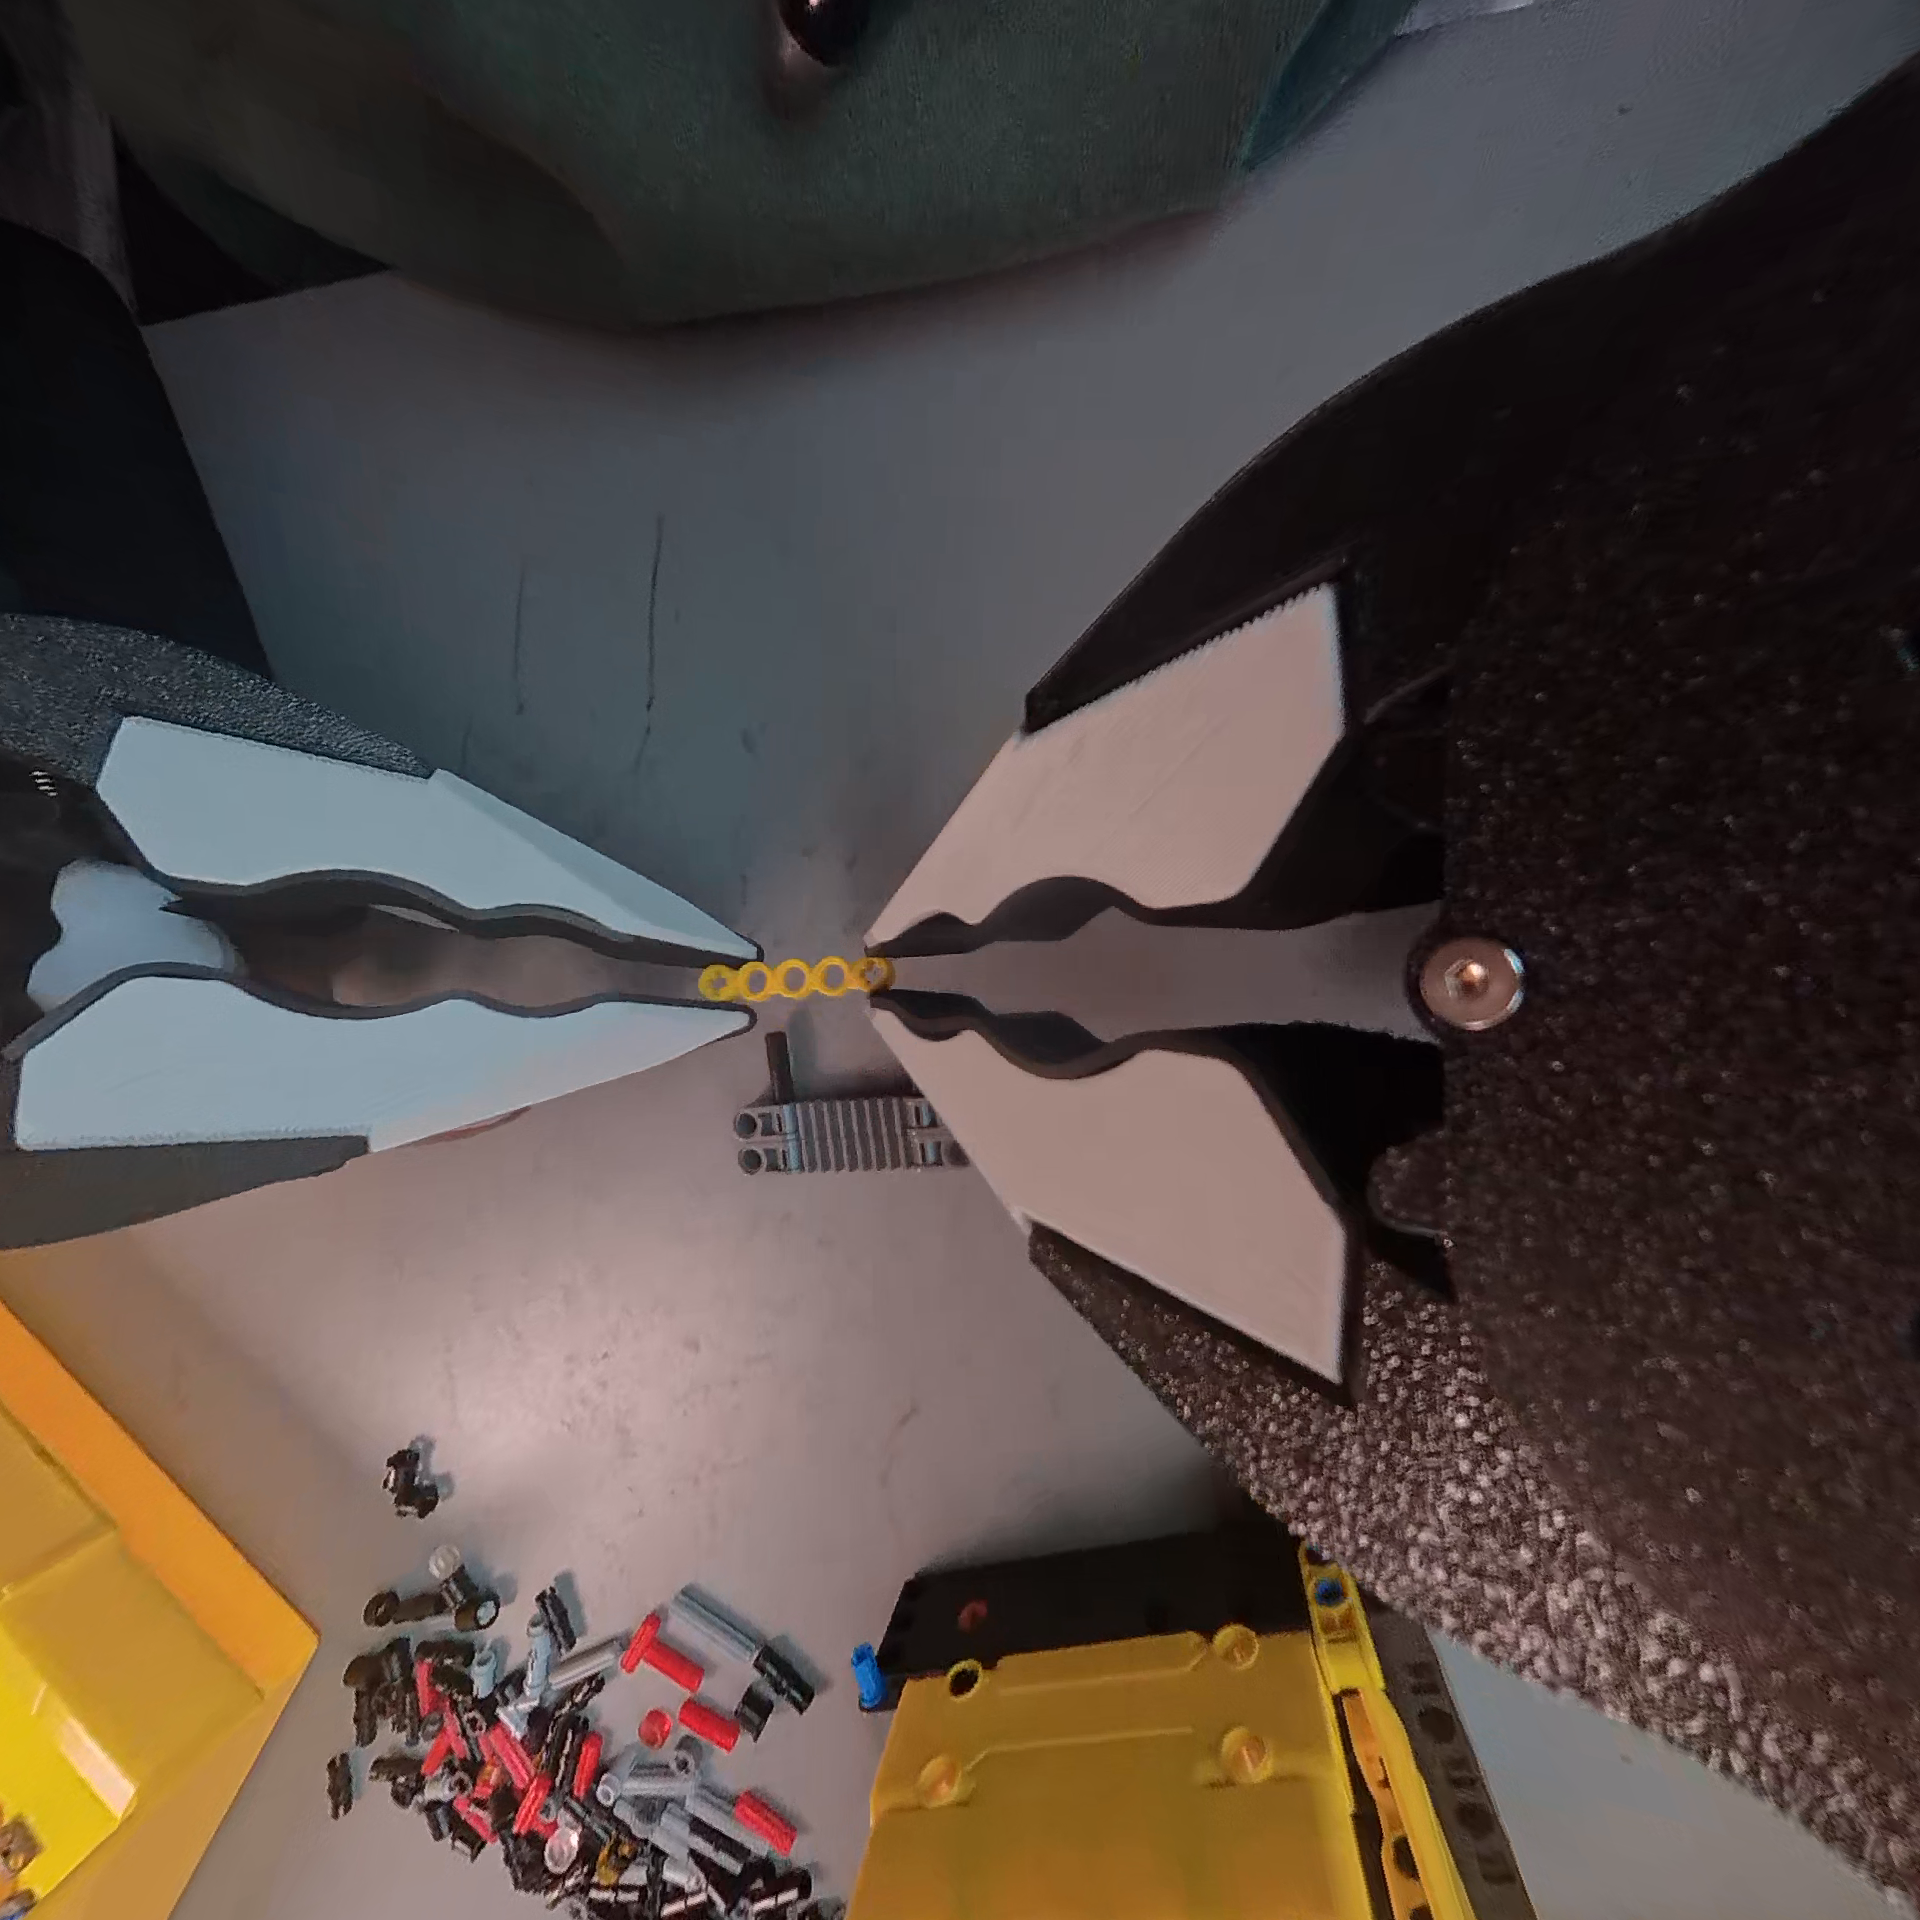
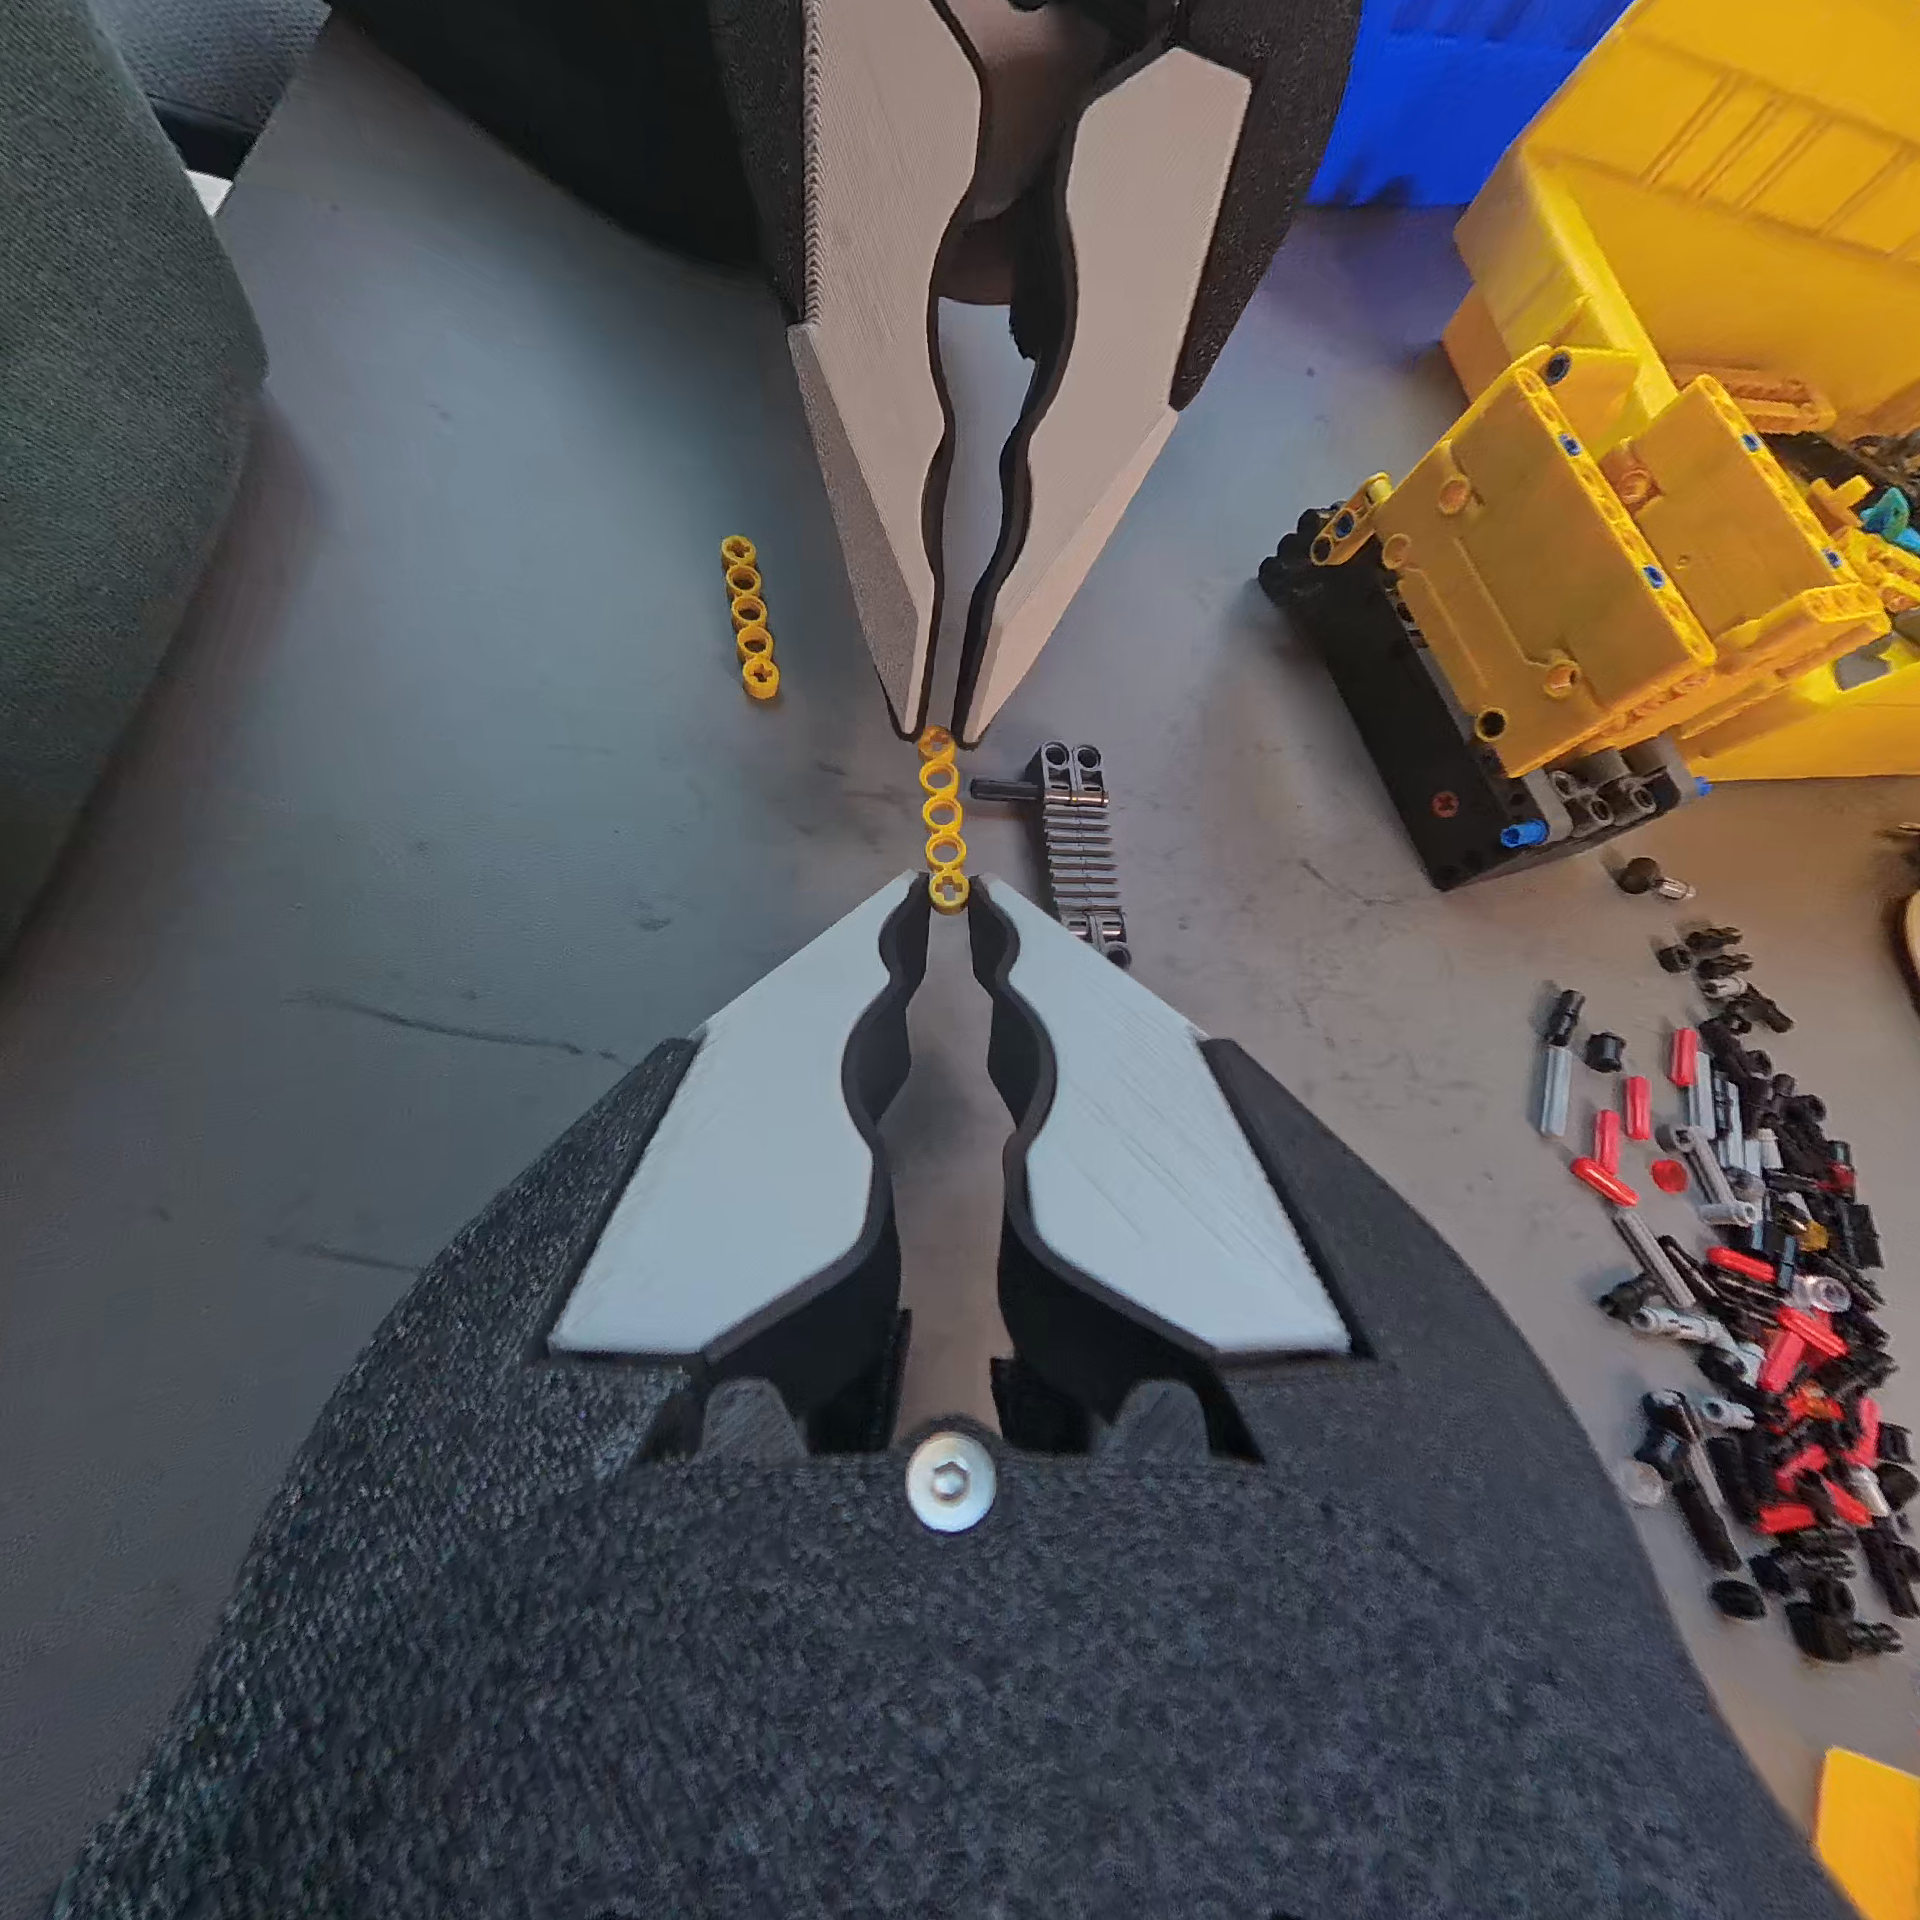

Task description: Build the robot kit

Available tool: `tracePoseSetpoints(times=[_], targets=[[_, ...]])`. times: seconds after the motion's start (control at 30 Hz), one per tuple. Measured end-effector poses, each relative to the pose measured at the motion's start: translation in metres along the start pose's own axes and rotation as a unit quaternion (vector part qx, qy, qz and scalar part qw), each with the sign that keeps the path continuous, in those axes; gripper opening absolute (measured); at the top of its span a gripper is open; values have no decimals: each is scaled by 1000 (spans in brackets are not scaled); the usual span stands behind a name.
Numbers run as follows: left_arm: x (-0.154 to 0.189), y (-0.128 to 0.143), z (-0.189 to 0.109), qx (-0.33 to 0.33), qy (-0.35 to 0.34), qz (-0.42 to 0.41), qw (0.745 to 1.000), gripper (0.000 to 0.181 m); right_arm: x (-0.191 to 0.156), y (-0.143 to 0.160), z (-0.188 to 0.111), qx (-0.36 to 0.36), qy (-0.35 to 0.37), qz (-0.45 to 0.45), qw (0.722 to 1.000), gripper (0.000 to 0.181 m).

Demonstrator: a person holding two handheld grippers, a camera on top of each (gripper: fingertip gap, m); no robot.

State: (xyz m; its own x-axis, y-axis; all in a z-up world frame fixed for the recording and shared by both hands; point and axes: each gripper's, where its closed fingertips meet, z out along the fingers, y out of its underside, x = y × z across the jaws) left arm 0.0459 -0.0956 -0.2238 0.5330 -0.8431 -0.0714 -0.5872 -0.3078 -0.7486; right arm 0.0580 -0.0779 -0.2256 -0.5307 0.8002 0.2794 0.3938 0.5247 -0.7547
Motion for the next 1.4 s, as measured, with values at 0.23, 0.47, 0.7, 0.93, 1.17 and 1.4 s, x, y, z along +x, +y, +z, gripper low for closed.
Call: tracePoseSetpoints(times=[0.23, 0.47, 0.7, 0.93, 1.17, 1.4], targets=[[4, 6, 6, -18, 11, -12, 1000, 4, -2, 8, 4, -25, -3, -3, 1000, 7], [4, 11, 7, -28, 22, -29, 999, 3, -4, 12, -1, -33, -21, 12, 999, 16], [-29, 11, -15, 6, -21, -104, 994, 11, 34, 15, -17, -15, 3, 105, 994, 16], [-36, 25, 3, -39, -32, -102, 994, 21, 35, 22, 3, -76, -50, 74, 993, 17], [-34, 24, 5, -39, -35, -73, 996, 15, 33, 20, 3, -85, -70, 50, 993, 17], [-31, 23, 5, -40, -44, -42, 997, 15, 29, 21, 6, -90, -78, 54, 991, 20]])
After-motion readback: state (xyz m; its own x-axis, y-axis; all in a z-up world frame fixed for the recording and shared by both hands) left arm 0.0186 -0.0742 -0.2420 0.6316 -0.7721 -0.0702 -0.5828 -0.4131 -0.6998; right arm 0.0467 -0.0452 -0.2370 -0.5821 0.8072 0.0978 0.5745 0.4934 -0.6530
